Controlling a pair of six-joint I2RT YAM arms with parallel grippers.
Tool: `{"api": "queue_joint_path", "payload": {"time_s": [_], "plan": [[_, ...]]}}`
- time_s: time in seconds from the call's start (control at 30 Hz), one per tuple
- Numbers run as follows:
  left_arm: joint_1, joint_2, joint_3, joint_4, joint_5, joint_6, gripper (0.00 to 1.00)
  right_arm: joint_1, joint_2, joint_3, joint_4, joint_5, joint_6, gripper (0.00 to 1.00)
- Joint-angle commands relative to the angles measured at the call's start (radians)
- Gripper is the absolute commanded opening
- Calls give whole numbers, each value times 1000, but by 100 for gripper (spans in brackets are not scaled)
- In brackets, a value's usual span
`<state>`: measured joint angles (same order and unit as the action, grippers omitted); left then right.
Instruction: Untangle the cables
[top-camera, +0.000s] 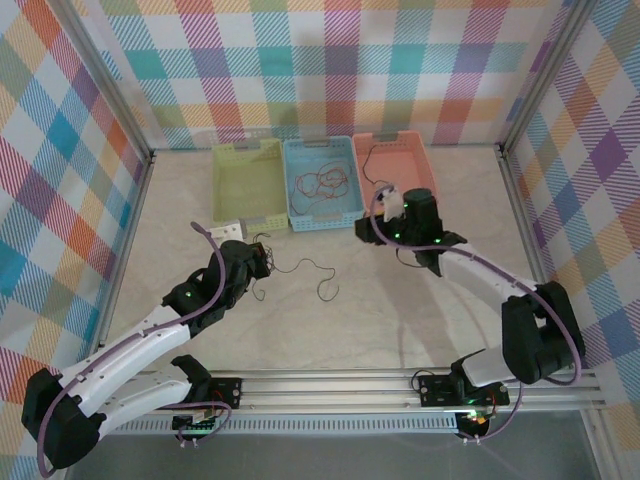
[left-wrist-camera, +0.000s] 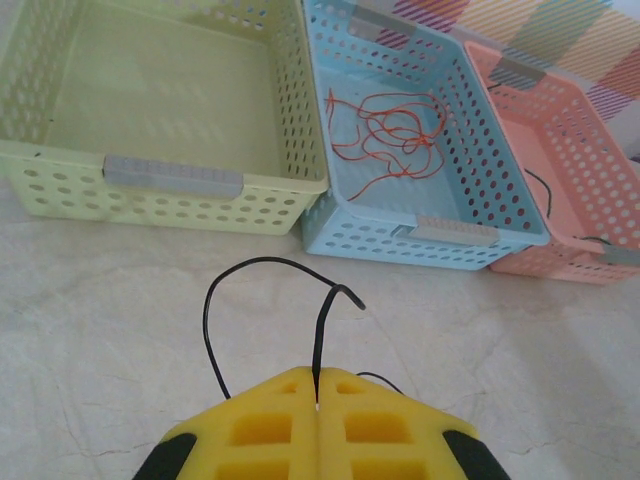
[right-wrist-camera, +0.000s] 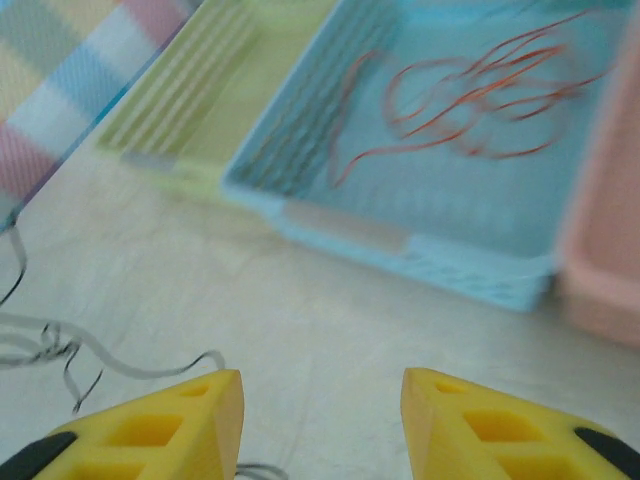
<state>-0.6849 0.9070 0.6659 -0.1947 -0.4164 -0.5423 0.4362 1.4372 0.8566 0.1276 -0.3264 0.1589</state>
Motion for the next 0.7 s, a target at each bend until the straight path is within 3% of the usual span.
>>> {"api": "queue_joint_path", "payload": {"time_s": [0.0, 0.2, 0.47, 0.67], "plan": [[7, -20, -5, 49, 33, 30, 0, 65, 74, 19, 73, -150, -157, 49], [7, -20, -5, 49, 35, 34, 0, 186, 261, 116, -65, -97, -354, 53], [7, -13, -2, 46, 34, 33, 0, 218, 360, 142, -82, -96, -404, 55], [7, -9, 0, 43, 39, 33, 0, 240, 400, 175, -120, 10, -421, 50]]}}
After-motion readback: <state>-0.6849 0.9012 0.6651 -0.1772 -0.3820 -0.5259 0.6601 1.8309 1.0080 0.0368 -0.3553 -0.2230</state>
